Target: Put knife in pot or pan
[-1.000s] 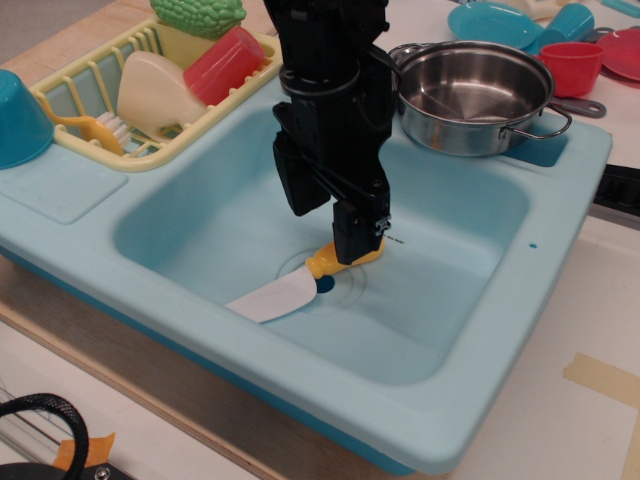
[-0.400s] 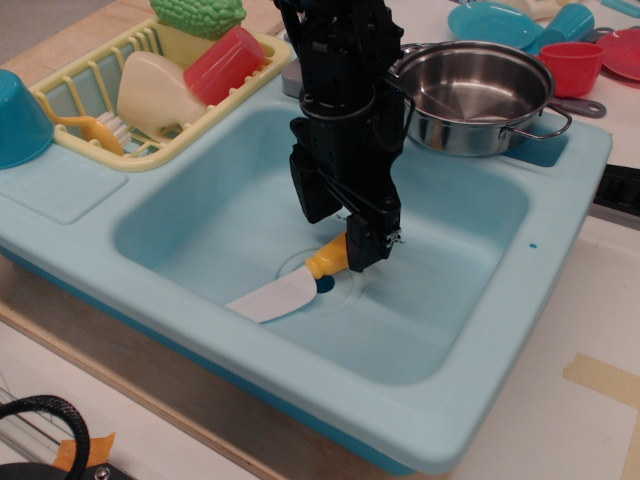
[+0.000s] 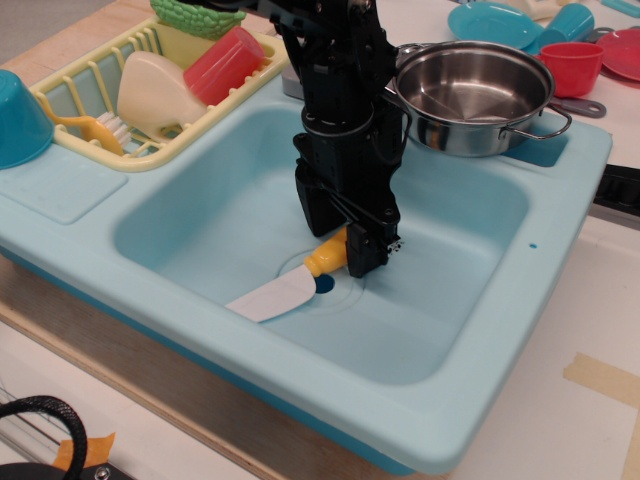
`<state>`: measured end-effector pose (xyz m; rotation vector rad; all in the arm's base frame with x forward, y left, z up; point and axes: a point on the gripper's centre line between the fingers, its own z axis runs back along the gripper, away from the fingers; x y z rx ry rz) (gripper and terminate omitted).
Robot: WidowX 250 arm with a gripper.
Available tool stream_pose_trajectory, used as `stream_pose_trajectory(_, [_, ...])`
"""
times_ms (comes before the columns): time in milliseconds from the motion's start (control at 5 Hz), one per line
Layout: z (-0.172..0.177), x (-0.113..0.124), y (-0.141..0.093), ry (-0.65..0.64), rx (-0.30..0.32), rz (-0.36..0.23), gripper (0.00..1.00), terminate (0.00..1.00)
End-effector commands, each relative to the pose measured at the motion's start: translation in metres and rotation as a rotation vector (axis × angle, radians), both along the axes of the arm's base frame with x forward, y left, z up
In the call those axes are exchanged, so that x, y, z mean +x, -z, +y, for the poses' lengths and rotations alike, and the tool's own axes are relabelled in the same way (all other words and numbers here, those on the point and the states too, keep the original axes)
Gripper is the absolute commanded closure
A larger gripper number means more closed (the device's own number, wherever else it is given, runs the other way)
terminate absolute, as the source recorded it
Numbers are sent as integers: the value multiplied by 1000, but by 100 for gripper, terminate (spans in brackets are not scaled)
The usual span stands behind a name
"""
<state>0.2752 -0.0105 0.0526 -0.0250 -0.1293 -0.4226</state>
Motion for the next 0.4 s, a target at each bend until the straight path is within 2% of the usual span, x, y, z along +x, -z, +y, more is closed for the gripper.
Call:
stream_pose_trajectory(0, [-2, 2, -9, 2, 12, -31, 100, 0])
stream_pose_trajectory(200, [-5, 7, -25, 31, 47, -56, 100, 0])
